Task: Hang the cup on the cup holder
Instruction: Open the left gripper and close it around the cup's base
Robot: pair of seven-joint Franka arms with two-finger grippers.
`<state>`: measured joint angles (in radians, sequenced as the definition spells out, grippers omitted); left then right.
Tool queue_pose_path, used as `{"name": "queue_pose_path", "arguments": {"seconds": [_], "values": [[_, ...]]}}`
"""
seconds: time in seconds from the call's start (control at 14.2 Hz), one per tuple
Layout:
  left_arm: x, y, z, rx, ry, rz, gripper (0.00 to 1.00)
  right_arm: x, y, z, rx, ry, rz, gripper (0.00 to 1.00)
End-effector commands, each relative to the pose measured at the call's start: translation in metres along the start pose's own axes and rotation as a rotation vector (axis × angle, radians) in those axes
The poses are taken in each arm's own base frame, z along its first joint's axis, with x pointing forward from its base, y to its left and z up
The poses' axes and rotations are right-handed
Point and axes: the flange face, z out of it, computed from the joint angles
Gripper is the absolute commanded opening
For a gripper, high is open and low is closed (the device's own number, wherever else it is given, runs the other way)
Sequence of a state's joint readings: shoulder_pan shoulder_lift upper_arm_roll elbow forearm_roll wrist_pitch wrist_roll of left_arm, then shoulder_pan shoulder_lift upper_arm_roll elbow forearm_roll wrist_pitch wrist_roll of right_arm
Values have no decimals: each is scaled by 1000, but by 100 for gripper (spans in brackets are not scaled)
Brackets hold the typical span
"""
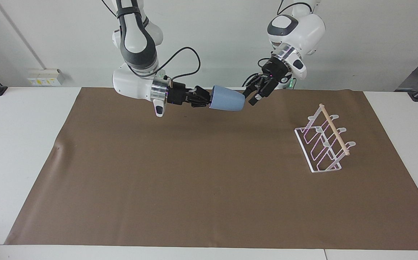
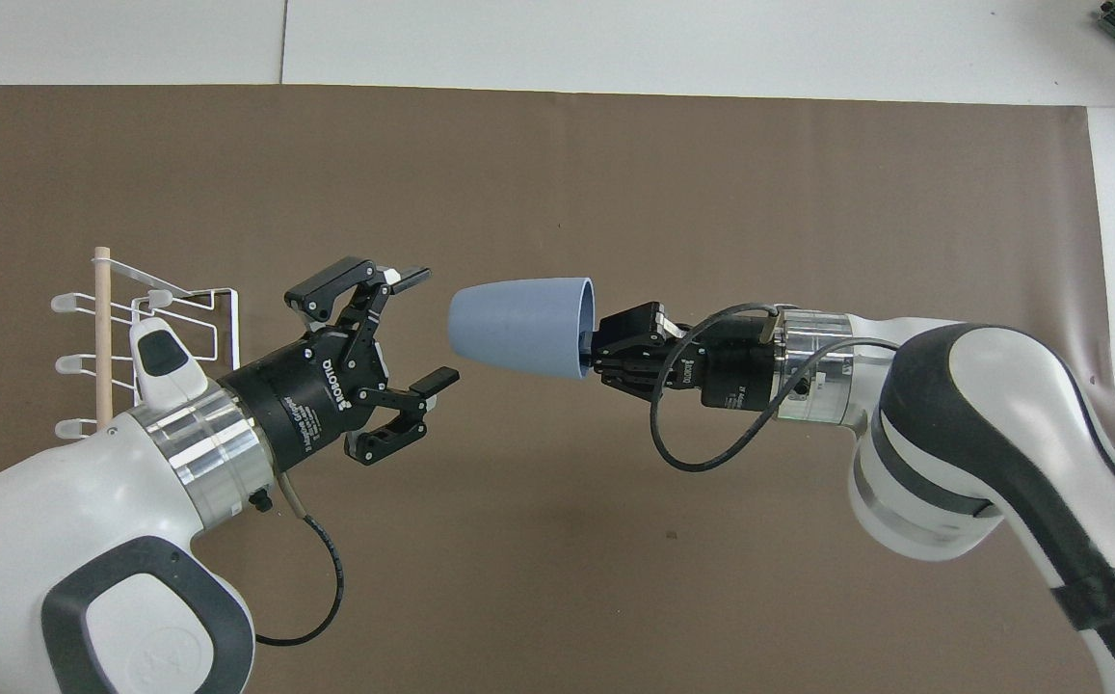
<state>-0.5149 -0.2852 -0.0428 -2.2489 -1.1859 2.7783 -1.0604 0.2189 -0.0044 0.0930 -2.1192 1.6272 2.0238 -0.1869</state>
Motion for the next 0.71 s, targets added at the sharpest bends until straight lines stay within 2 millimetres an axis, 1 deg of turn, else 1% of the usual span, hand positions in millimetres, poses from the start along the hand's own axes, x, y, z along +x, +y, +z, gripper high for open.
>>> {"name": "queue_pose_path", "arguments": {"seconds": [0.0,0.28,0.42,0.49,0.57,0.64], "values": [[5,21,-14,-51,-4,-58,100,-3,2,-1,1,16,-32,0],[4,12,-10,-30,-4,-59,100,-4,4,0,0,19,-30,0],[6,3,-4,-12,3,-59,100,-4,5,2,-8,32,-35,0],[1,-7,2,7,3,-49,100,-6,6,5,-12,29,-35,0],[1,-15,7,23,6,-46,100,-6,6,5,-12,29,-38,0],[2,-18,10,31,7,-45,100,-6,6,5,-12,29,-38,0]]}}
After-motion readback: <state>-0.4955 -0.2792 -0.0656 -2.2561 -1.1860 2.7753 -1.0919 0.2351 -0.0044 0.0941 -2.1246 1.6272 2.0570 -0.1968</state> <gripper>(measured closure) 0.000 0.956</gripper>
